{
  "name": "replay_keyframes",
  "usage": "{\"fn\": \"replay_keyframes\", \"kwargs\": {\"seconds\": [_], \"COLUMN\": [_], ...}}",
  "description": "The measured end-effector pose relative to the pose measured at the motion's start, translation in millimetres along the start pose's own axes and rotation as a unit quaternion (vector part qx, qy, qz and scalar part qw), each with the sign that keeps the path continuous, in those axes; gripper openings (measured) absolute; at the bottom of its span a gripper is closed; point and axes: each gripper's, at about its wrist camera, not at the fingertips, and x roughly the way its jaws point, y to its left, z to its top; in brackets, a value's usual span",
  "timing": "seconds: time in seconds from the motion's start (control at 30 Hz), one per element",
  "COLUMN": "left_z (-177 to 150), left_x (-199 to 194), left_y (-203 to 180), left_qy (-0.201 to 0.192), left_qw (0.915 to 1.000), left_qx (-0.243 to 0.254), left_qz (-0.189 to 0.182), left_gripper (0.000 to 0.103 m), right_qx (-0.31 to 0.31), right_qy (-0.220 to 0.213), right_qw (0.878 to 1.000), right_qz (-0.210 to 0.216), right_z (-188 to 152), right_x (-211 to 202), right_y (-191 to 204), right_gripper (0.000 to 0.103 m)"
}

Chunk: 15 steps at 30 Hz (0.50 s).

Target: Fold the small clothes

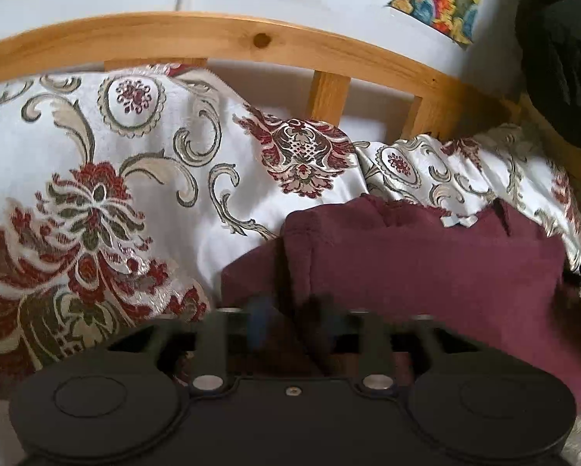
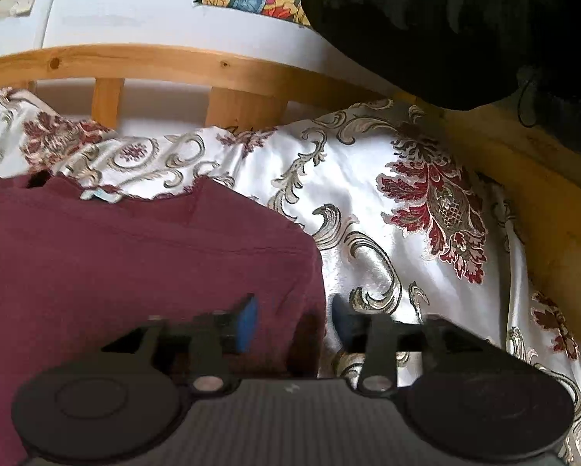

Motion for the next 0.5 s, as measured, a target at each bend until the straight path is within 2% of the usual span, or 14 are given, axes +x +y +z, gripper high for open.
{"fn": "replay_keyframes", "kwargs": {"seconds": [0.03, 0.07, 0.13, 0.2, 0.33, 0.5], "left_z": [1.0, 1.5, 2.7, 4.4, 6.3, -1.8], "left_x": [-1.0, -2.5, -5.8, -11.5, -29.8, -56.6], "left_y": [-0.8, -2.9, -8.2, -12.7, -17.1, -22.4], "left_qy": [0.001, 0.001, 0.001, -0.004, -0.018, -0.013], "left_qw": [1.0, 0.9999, 1.0, 1.0, 0.9998, 0.9998], "left_qx": [-0.007, -0.01, -0.006, -0.001, -0.003, -0.014], "left_qz": [-0.003, -0.003, 0.002, 0.007, -0.001, -0.006], "left_gripper": [0.058, 0.061, 0.077, 0.087, 0.102, 0.102], "right_qx": [0.004, 0.007, 0.007, 0.003, -0.003, -0.004], "right_qy": [-0.003, -0.006, -0.014, -0.021, -0.039, -0.049], "right_qw": [1.0, 1.0, 1.0, 1.0, 0.999, 0.998], "right_qz": [0.002, 0.003, 0.003, 0.006, 0.024, 0.048], "right_z": [0.0, -0.1, 0.1, 0.7, 0.2, -4.4], "right_x": [-3.9, -8.4, -18.6, -28.8, -51.3, -74.3], "right_y": [-0.1, 0.7, 4.0, 8.2, 19.1, 37.2], "right_gripper": [0.075, 0.082, 0.092, 0.1, 0.102, 0.103]}}
